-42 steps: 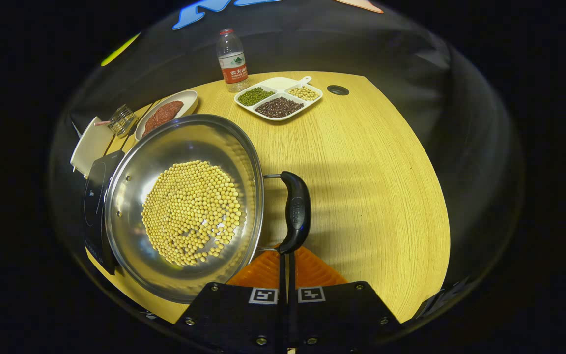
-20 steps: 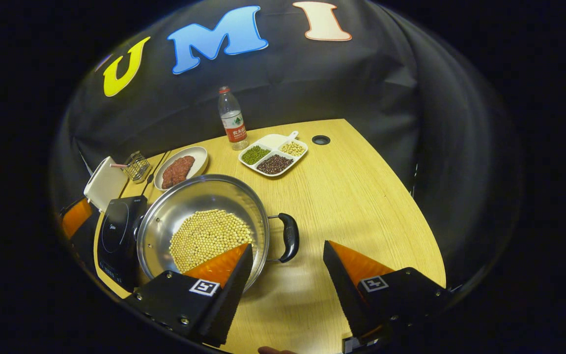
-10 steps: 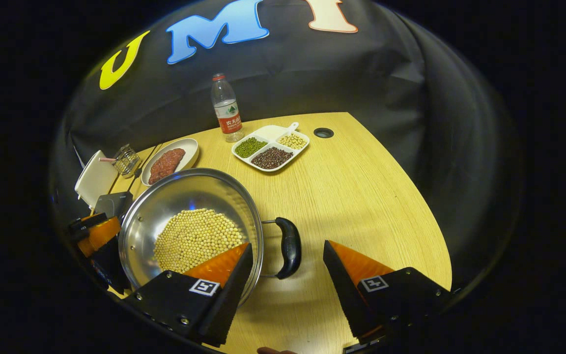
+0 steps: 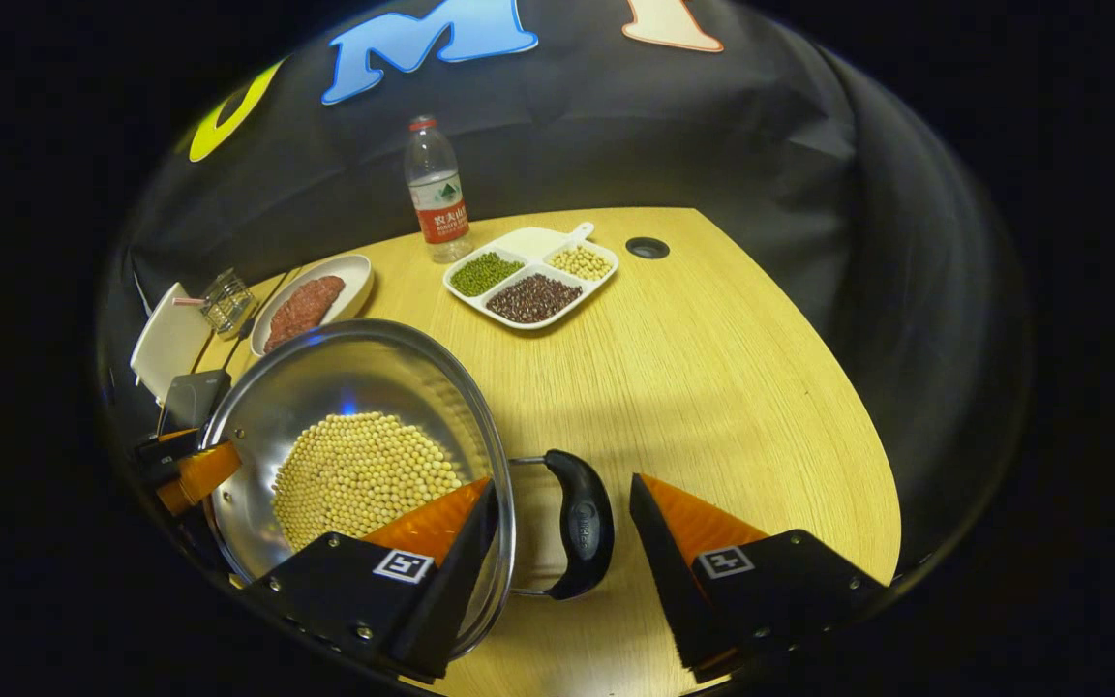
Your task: First push the handle of the pot to place it horizontally, then grasp the pot with both hands and set it on the induction cooktop.
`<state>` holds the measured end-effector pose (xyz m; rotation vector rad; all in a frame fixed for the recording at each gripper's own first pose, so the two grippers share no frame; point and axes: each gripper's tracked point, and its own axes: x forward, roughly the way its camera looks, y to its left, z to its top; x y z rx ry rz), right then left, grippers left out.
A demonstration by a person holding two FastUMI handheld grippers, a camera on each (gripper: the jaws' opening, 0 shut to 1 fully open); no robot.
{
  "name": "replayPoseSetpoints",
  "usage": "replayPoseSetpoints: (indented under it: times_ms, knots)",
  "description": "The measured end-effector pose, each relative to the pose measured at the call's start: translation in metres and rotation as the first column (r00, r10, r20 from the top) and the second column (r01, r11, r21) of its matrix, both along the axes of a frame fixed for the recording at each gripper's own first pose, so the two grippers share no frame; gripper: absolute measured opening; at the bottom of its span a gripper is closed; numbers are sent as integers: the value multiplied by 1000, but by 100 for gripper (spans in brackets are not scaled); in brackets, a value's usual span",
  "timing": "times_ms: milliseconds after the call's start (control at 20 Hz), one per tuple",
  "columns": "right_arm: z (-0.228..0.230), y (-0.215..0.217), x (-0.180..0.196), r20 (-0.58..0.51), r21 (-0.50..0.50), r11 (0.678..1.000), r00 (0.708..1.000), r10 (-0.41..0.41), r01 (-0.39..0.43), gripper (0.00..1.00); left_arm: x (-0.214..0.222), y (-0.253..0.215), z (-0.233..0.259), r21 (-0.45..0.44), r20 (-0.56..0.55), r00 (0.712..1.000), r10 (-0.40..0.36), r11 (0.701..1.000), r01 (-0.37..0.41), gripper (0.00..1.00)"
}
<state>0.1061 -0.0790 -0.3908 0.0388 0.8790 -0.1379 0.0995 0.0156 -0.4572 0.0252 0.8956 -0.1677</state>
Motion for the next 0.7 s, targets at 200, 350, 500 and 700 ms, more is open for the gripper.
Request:
replayPoseSetpoints:
  times_ms: [200, 350, 500, 700]
  knots:
    - [0, 6, -2, -10, 19, 1000, 1000, 18, -18, 70, -2, -11, -6, -20, -23, 999, -33, 999, 33, 81]
    - [-2, 7, -1, -13, 44, 999, 1000, 14, -13, 61, -2, -11, -4, -2, -34, 998, -56, 998, 56, 71]
    - [-4, 7, -4, -25, 45, 999, 1000, 13, -12, 61, -1, -11, -5, 0, -52, 997, -65, 998, 66, 68]
    - [2, 10, -9, -31, 45, 999, 999, 17, -15, 61, 0, -9, 3, 15, -45, 996, -71, 997, 72, 67]
